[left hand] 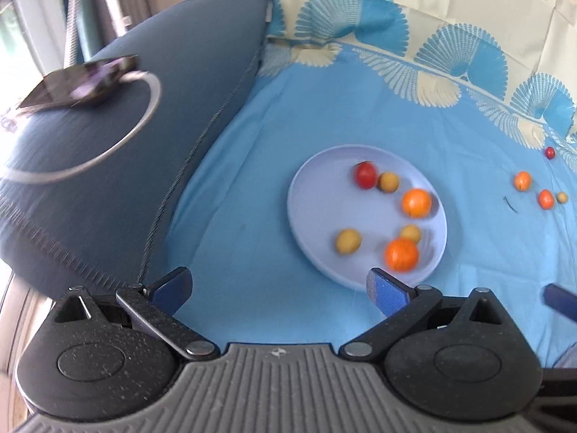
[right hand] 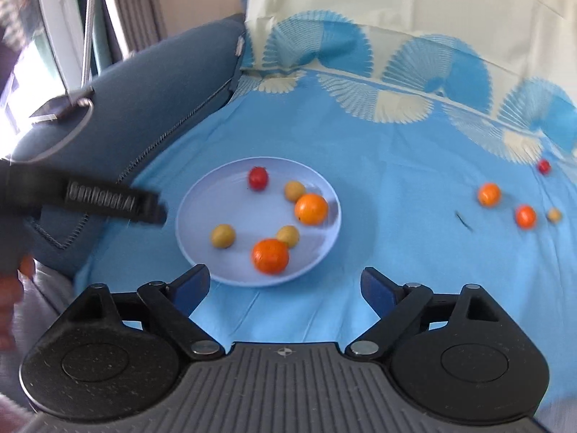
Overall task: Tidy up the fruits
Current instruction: 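Lift both tools away from the plate and hold them above the sheet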
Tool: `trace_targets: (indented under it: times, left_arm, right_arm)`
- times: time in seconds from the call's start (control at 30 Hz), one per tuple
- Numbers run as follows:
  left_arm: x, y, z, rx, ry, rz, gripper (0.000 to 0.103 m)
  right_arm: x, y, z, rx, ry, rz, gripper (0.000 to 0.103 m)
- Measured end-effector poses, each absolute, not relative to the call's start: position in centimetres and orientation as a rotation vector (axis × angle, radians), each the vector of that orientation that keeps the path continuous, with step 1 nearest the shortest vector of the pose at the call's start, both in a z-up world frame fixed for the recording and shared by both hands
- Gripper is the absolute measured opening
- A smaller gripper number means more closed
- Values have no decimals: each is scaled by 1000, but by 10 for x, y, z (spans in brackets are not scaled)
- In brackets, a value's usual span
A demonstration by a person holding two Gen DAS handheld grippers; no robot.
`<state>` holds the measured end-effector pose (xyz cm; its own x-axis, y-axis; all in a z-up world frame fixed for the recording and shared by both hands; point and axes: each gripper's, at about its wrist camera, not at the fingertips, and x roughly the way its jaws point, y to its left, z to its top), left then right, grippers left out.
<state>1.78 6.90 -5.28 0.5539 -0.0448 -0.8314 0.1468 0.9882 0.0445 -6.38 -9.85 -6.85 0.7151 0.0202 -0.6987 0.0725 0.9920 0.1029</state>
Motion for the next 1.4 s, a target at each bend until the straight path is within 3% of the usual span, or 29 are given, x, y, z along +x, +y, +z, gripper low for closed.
trace_targets:
  times: [0.2, 0.7, 1.4]
  left_arm:
    - [-20, 79, -40, 106, 935, -120, 103]
    - [-84, 77, 6, 124, 759, -144, 103]
    - [-93, 81, 13, 133, 731, -140, 103]
  right_arm:
    - [-108, -86, -46, 75, 679, -35, 102]
    - [-173, -77, -6, 44, 497, -37, 102]
    - [-185, -77, -3, 58, 471, -45, 102]
